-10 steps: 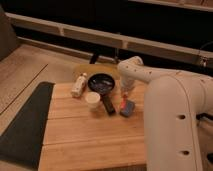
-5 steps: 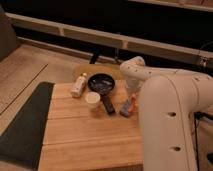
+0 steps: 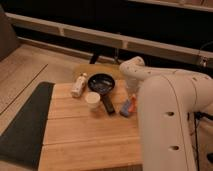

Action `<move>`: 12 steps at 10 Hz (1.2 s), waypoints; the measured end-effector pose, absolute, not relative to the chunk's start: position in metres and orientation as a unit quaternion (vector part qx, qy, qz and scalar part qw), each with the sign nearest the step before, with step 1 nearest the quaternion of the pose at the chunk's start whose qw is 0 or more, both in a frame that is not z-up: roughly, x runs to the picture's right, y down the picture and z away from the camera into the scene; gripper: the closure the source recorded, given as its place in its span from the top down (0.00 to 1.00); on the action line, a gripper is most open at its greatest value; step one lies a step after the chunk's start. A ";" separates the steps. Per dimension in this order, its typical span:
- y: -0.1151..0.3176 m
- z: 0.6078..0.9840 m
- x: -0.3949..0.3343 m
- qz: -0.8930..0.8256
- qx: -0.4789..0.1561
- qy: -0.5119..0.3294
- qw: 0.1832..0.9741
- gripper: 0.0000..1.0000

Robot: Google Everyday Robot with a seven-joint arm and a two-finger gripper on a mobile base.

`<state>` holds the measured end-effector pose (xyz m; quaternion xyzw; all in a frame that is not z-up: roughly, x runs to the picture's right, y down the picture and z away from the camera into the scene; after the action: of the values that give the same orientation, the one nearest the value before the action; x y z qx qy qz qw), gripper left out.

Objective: Place the pepper on the white sponge

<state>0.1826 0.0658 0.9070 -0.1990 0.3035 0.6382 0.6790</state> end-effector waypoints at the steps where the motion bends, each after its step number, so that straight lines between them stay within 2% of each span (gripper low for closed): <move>1: 0.066 0.907 0.182 0.638 -0.199 0.303 0.679 0.26; 3: 0.066 0.907 0.182 0.638 -0.199 0.303 0.679 0.42; 5: 0.066 0.907 0.183 0.638 -0.199 0.303 0.679 0.64; 7: 0.066 0.907 0.183 0.638 -0.199 0.303 0.679 0.80; 12: 0.066 0.907 0.183 0.638 -0.199 0.303 0.679 0.80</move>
<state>0.1827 0.0659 0.9070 -0.1991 0.3033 0.6384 0.6788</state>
